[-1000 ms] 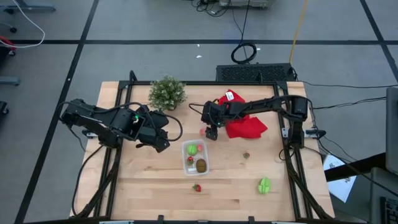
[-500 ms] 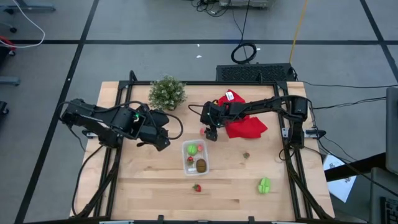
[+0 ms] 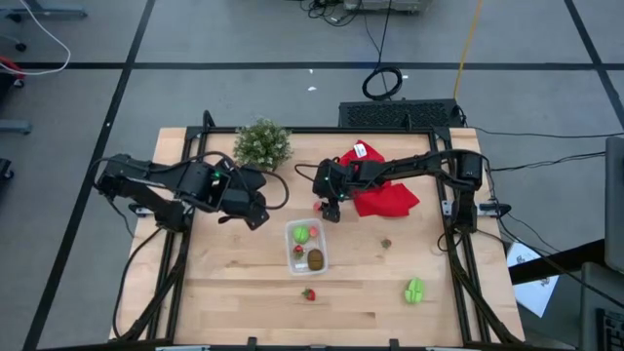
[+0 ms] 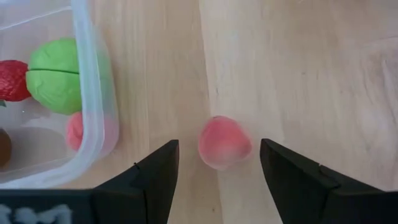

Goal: Pick and placing Produce into tupperware
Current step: Put the pink peach into the transparent bin

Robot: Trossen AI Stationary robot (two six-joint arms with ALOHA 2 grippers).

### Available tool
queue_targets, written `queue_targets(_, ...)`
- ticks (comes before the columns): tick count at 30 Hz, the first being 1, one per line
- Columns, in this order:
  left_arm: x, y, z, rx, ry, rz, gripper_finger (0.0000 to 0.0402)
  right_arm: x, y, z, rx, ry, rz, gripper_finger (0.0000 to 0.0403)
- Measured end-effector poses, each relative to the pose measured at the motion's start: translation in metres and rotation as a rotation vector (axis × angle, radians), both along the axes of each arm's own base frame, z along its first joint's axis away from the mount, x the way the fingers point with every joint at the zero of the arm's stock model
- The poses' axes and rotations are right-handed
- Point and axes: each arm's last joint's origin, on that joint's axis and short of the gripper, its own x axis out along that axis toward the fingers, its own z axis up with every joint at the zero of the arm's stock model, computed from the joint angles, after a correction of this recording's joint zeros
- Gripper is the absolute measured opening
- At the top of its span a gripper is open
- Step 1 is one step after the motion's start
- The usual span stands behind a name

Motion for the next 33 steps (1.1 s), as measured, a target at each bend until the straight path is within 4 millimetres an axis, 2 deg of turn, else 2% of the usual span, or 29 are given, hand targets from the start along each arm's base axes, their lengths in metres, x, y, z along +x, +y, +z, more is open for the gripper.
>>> queue_targets(22,0.0,0.001,0.0,0.008,0.01,-0.017,0.0273,-0.001,-0.005,0.0,0.001,-0.002,-0.016,0.0215)
queue_targets(28,0.0,0.001,0.0,0.008,0.01,-0.016,0.0273,0.003,-0.006,-0.018,0.009,0.026,-0.021,0.0215)
queue_targets(33,0.0,0.001,0.0,0.006,0.009,-0.017,0.0273,0.005,-0.007,-0.023,0.007,0.025,-0.017,0.0215)
